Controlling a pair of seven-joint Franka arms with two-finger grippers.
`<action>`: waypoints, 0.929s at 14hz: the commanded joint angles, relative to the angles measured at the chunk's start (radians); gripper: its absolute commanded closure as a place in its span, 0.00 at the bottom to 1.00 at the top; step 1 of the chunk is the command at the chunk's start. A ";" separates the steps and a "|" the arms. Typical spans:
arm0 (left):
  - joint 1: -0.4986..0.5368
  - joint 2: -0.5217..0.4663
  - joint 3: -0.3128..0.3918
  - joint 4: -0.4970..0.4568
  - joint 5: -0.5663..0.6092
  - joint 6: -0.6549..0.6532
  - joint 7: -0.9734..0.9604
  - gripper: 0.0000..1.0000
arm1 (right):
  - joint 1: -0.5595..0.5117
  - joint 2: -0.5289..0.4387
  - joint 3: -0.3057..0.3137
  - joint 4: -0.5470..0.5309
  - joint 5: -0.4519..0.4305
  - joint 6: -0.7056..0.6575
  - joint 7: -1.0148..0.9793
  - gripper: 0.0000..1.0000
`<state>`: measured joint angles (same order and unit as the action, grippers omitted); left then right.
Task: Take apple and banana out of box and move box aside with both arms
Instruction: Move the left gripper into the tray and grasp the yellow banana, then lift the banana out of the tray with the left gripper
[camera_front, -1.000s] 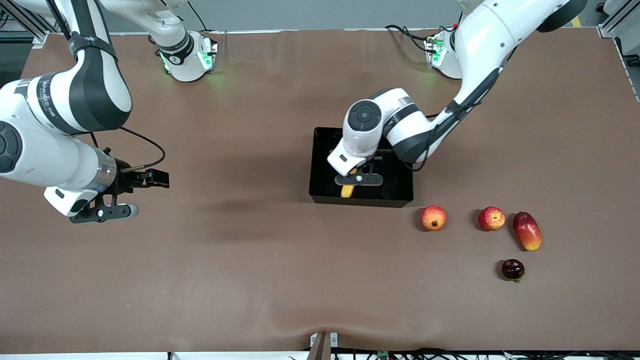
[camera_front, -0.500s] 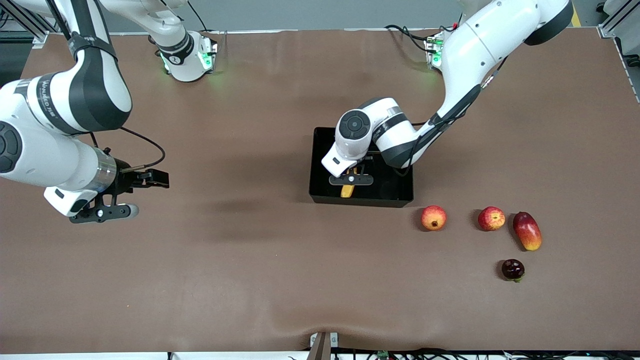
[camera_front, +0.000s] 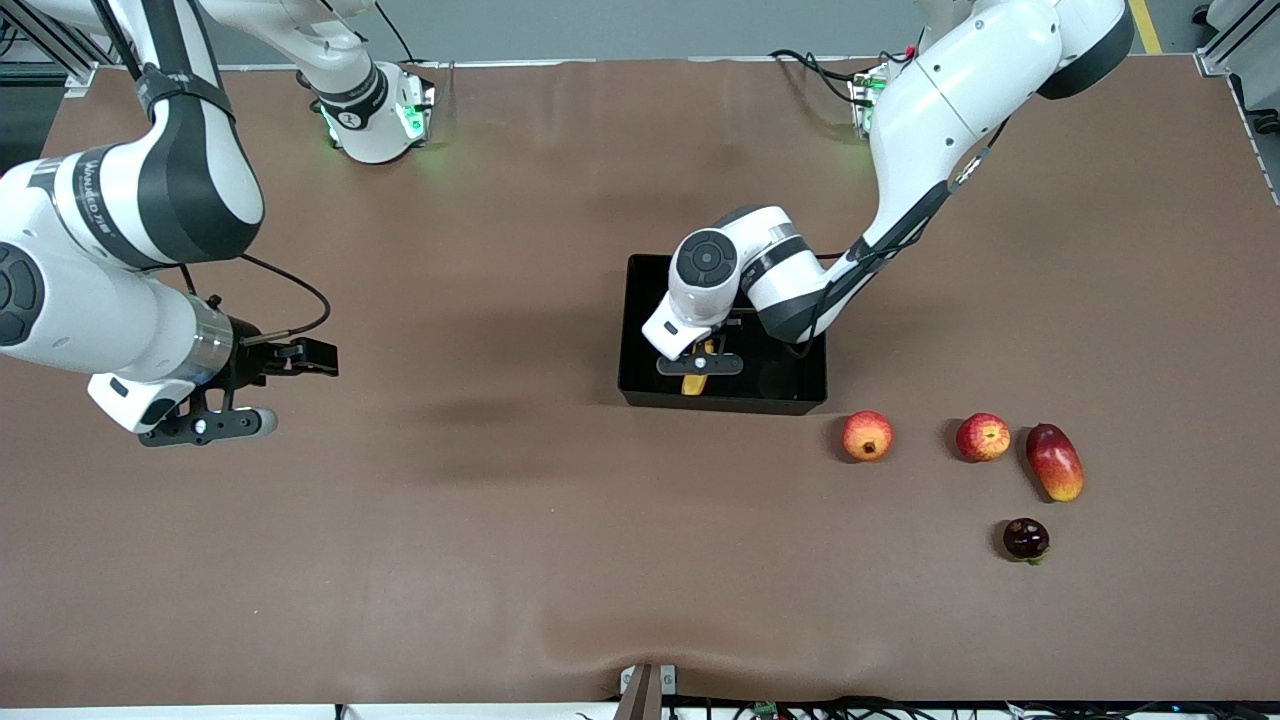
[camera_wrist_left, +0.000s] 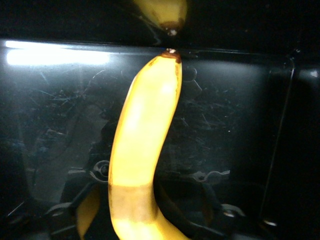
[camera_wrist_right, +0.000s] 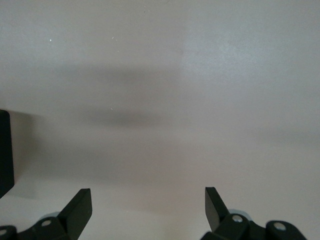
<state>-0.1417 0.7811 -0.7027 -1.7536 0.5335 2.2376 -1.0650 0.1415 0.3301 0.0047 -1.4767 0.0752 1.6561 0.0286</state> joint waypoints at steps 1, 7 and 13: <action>-0.015 0.003 0.012 0.006 0.020 0.016 -0.032 0.61 | 0.003 -0.003 -0.003 0.006 0.009 -0.015 0.010 0.00; -0.013 -0.002 0.012 0.028 0.020 0.016 -0.026 1.00 | 0.001 -0.003 -0.003 0.006 0.009 -0.013 0.008 0.00; -0.013 -0.031 0.009 0.069 0.020 -0.002 -0.019 1.00 | 0.000 -0.003 -0.003 0.006 0.009 -0.015 0.007 0.00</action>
<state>-0.1427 0.7793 -0.6996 -1.7015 0.5335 2.2428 -1.0659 0.1415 0.3301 0.0040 -1.4767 0.0752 1.6549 0.0286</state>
